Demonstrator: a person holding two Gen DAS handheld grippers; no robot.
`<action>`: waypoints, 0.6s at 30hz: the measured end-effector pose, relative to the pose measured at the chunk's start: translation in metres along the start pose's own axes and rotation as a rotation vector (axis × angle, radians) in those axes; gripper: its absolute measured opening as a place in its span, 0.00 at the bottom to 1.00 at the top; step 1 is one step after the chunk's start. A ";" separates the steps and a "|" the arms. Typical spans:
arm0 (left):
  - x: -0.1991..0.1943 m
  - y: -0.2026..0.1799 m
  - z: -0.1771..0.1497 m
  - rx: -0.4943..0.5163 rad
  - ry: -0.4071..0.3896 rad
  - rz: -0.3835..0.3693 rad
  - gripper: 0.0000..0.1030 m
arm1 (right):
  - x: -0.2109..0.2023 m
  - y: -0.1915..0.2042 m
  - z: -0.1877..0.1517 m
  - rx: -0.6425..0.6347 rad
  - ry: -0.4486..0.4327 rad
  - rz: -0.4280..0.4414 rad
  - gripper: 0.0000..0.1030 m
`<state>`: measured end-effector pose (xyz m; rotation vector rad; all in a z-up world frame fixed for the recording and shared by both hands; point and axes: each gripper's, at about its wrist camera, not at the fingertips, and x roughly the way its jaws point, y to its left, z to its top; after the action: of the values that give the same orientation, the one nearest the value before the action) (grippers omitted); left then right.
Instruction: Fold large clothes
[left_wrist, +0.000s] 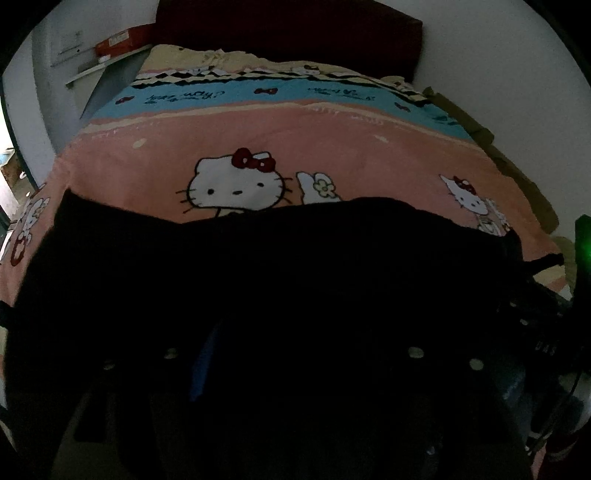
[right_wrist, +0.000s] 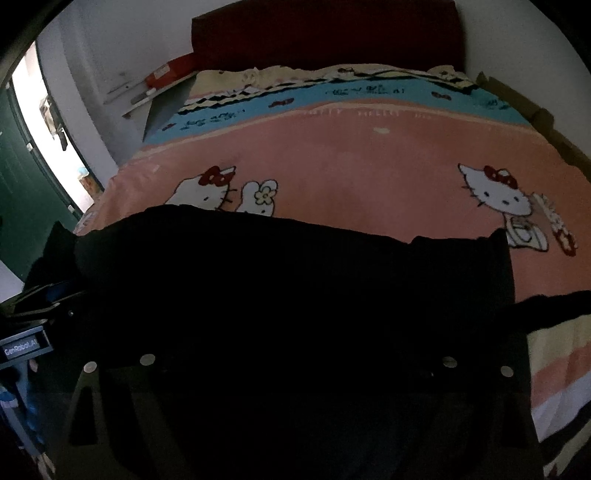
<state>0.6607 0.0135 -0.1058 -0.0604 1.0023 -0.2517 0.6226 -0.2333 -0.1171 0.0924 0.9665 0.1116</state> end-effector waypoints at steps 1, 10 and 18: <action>0.000 -0.001 -0.001 0.002 -0.001 0.004 0.67 | 0.003 -0.001 -0.001 0.006 0.002 0.003 0.87; 0.003 -0.005 -0.001 0.022 0.020 0.047 0.68 | 0.010 -0.001 -0.006 0.035 -0.007 0.002 0.88; -0.044 0.033 -0.017 0.007 -0.013 0.131 0.68 | -0.046 -0.008 -0.020 0.022 -0.034 -0.006 0.88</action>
<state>0.6301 0.0567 -0.0842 0.0099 0.9883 -0.1352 0.5804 -0.2470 -0.0923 0.1111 0.9345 0.0943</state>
